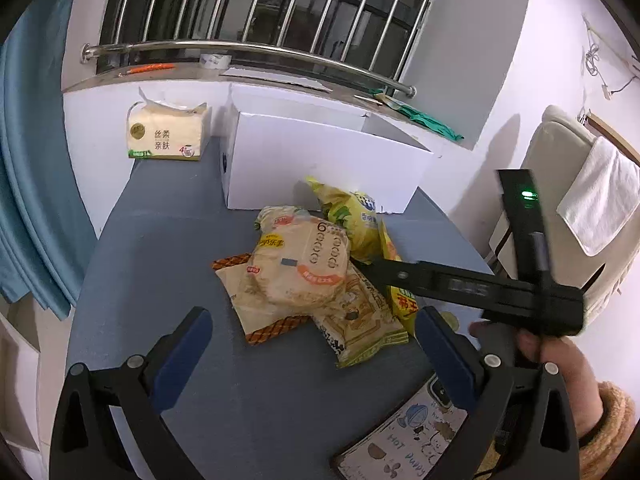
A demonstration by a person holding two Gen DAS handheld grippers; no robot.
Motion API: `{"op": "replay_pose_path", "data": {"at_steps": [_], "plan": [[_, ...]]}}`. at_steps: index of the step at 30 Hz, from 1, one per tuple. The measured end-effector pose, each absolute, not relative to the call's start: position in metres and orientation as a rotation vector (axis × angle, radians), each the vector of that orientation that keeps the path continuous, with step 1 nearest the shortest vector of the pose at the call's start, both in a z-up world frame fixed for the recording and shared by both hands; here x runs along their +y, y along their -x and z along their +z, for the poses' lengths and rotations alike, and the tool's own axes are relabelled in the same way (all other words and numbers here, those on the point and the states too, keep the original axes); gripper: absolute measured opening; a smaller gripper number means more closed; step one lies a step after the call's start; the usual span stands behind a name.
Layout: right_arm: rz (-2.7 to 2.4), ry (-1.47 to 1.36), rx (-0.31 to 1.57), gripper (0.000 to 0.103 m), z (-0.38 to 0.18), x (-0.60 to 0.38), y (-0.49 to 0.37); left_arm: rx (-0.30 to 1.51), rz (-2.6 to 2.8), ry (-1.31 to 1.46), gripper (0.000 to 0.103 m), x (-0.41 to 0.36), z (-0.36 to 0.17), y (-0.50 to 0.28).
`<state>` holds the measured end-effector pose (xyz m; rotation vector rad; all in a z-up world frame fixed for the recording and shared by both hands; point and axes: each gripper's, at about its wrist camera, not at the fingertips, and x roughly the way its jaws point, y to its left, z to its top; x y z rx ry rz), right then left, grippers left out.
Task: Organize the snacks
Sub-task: 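Grasp the yellow snack bag with the right tool and lift it, then hold the yellow bag with right tool while left grasps round bread packet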
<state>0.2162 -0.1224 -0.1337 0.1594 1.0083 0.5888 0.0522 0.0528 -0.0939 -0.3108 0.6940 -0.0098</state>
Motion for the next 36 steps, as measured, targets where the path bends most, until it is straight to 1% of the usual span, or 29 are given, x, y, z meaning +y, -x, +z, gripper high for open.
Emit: {"op": "replay_pose_path", "data": {"at_steps": [5, 6, 7, 9, 10, 11, 13, 14, 15, 16, 19, 25, 32, 36], "plan": [[0.547, -0.113, 1.043, 0.103, -0.149, -0.107, -0.227, 0.698, -0.006, 0.312, 0.103, 0.054, -0.098, -0.05], [0.558, -0.138, 1.038, 0.097, -0.15, -0.11, -0.227, 0.698, -0.002, 0.314, 0.103, 0.055, -0.099, -0.049], [0.56, -0.141, 1.028, 0.07, -0.149, -0.112, -0.227, 0.7, 0.0, 0.317, 0.103, 0.056, -0.099, -0.048], [0.577, -0.137, 1.037, 0.062, -0.148, -0.119, -0.23, 0.706, 0.007, 0.325, 0.103, 0.058, -0.102, -0.049], [0.599, -0.152, 1.05, 0.053, -0.148, -0.123, -0.232, 0.708, 0.01, 0.328, 0.103, 0.058, -0.102, -0.049], [0.614, -0.168, 1.054, 0.05, -0.147, -0.131, -0.233, 0.708, 0.011, 0.33, 0.103, 0.058, -0.103, -0.05], [0.65, -0.209, 1.055, 0.037, -0.145, -0.144, -0.233, 0.71, 0.008, 0.326, 0.103, 0.057, -0.103, -0.051], [0.661, -0.222, 1.054, 0.033, -0.145, -0.148, -0.232, 0.712, 0.006, 0.321, 0.103, 0.056, -0.103, -0.052], [0.674, -0.234, 1.047, 0.026, -0.144, -0.154, -0.23, 0.715, 0.003, 0.315, 0.103, 0.055, -0.103, -0.054], [0.689, -0.243, 1.037, 0.023, -0.141, -0.161, -0.229, 0.72, -0.001, 0.308, 0.103, 0.053, -0.104, -0.057], [0.728, -0.282, 1.011, 0.019, -0.135, -0.173, -0.226, 0.733, -0.003, 0.292, 0.103, 0.049, -0.105, -0.064], [0.787, -0.334, 0.932, 0.019, -0.116, -0.202, -0.214, 0.769, -0.004, 0.27, 0.103, 0.051, -0.109, -0.089], [0.821, -0.364, 0.872, 0.019, -0.091, -0.211, -0.201, 0.847, -0.01, 0.218, 0.103, 0.057, -0.121, -0.133], [0.831, -0.373, 0.851, 0.019, -0.084, -0.215, -0.197, 0.882, -0.08, 0.261, 0.102, 0.065, -0.132, -0.151]]}}
